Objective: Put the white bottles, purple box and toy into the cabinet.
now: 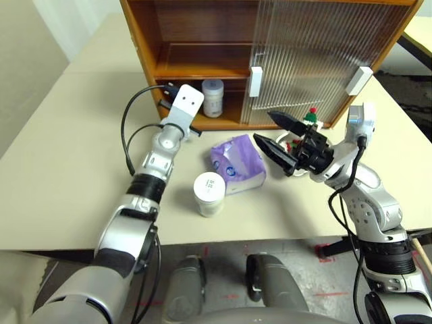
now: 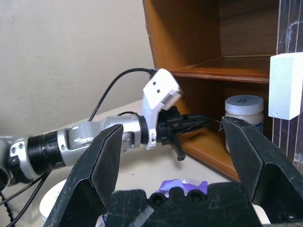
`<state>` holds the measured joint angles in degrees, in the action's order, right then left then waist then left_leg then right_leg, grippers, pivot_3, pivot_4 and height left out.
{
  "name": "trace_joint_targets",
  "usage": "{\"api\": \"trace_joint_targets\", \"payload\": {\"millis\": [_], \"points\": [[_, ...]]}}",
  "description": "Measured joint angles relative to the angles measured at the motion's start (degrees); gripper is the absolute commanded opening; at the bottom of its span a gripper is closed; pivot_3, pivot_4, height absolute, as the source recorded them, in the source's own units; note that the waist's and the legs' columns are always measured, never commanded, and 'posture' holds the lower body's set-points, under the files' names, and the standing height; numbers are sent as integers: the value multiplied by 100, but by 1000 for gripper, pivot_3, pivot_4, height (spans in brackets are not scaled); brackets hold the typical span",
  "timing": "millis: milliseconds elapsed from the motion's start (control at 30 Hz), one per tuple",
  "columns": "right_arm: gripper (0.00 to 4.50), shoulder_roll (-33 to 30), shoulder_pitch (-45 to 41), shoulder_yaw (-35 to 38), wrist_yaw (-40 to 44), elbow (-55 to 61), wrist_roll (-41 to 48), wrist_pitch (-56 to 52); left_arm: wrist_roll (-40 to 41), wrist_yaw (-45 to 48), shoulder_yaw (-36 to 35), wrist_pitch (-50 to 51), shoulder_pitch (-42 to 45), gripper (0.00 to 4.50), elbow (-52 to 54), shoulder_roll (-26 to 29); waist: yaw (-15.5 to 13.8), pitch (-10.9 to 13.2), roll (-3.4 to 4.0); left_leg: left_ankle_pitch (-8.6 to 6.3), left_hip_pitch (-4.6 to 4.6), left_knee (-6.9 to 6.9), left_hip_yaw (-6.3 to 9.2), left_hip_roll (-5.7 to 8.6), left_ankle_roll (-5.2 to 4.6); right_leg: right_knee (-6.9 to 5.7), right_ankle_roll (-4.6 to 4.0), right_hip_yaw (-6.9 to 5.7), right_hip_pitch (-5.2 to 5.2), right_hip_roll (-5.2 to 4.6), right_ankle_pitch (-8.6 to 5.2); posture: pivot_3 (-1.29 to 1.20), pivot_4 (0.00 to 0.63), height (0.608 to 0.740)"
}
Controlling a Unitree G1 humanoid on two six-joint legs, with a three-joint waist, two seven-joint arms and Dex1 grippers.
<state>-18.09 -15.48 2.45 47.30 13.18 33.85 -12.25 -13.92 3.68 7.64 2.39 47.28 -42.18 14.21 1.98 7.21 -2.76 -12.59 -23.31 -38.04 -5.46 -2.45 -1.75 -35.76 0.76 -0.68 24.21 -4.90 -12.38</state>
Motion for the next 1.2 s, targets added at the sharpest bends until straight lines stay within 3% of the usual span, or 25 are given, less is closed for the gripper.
{"api": "trace_joint_targets", "payload": {"millis": [633, 1200], "points": [[4500, -32, 173, 6, -396, 362, -77, -44, -663, -521, 560, -705, 1316, 51, -2401, -115, 69, -6, -7, 0, -4, -2, -10, 4, 0, -2, 1, 0, 5, 0, 0, -142, 58, 740], [4500, -97, 476, 62, -433, 477, -72, 16, -671, -462, 699, -1067, 1590, 51, -2870, -442, 347, -66, -23, 0, -4, -8, -5, 6, 1, -8, 4, 0, 4, -3, 2, -179, 44, 740]]}}
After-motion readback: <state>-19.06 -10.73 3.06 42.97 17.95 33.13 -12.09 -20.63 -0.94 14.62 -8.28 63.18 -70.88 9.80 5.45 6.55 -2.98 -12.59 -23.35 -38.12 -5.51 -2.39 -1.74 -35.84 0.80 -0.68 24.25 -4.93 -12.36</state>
